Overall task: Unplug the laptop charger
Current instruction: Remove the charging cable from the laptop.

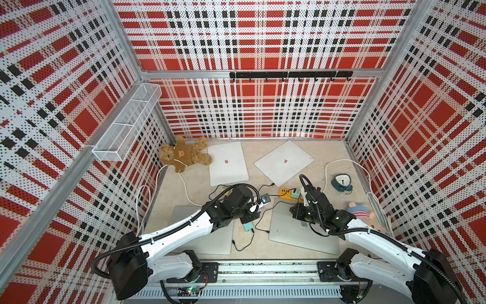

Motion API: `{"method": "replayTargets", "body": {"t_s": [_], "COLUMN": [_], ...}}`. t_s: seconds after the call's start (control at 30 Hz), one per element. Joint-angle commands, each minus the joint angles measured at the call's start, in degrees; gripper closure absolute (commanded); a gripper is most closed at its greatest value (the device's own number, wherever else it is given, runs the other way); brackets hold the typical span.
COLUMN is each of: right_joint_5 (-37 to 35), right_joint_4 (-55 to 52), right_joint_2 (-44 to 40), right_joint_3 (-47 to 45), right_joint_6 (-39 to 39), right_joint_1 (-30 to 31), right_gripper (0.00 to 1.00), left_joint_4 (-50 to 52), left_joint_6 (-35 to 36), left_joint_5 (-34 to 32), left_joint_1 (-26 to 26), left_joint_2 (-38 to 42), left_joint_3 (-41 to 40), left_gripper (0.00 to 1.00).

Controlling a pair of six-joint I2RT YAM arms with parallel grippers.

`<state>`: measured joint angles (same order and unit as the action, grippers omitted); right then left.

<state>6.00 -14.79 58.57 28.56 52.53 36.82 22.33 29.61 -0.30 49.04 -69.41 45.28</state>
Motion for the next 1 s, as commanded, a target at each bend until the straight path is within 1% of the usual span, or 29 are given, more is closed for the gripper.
{"method": "replayTargets", "body": {"t_s": [0.0, 0.13, 0.23, 0.47, 0.57, 0.7, 0.97], "right_joint_5": [2.72, 4.97, 5.74, 8.88, 9.08, 9.25, 9.45], "right_joint_4": [4.89, 6.85, 7.46, 8.70, 8.99, 8.36, 8.09], "right_joint_2": [1.24, 3.08, 2.85, 2.38, 1.67, 0.81, -0.53], "right_joint_3": [-1.91, -3.48, -4.51, -7.32, -8.47, -9.50, -11.07], "right_joint_6": [2.47, 3.50, 4.35, 6.08, 6.62, 6.92, 7.69], "right_joint_1": [-0.49, -0.48, -0.52, -0.44, -0.44, -0.52, -0.47], "right_gripper": [0.93, 0.93, 0.93, 0.92, 0.92, 0.92, 0.92], "left_joint_4": [1.29, 0.91, 0.38, -2.82, -3.84, -3.44, -2.86], "left_joint_6": [7.18, 10.99, 12.87, 16.60, 16.54, 15.03, 15.03], "left_joint_5": [1.90, 4.12, 5.34, 3.51, 4.15, 8.42, 8.82], "left_joint_1": [-0.43, -0.26, 0.41, 5.10, 6.10, 6.24, 8.14], "left_joint_2": [-2.28, -4.78, -6.12, -7.52, -8.23, -9.83, -13.51], "left_joint_3": [1.32, 1.26, 1.53, -1.56, -2.51, -2.43, -2.77], "left_gripper": [0.38, 0.41, 0.43, 0.48, 0.50, 0.54, 0.57]}}
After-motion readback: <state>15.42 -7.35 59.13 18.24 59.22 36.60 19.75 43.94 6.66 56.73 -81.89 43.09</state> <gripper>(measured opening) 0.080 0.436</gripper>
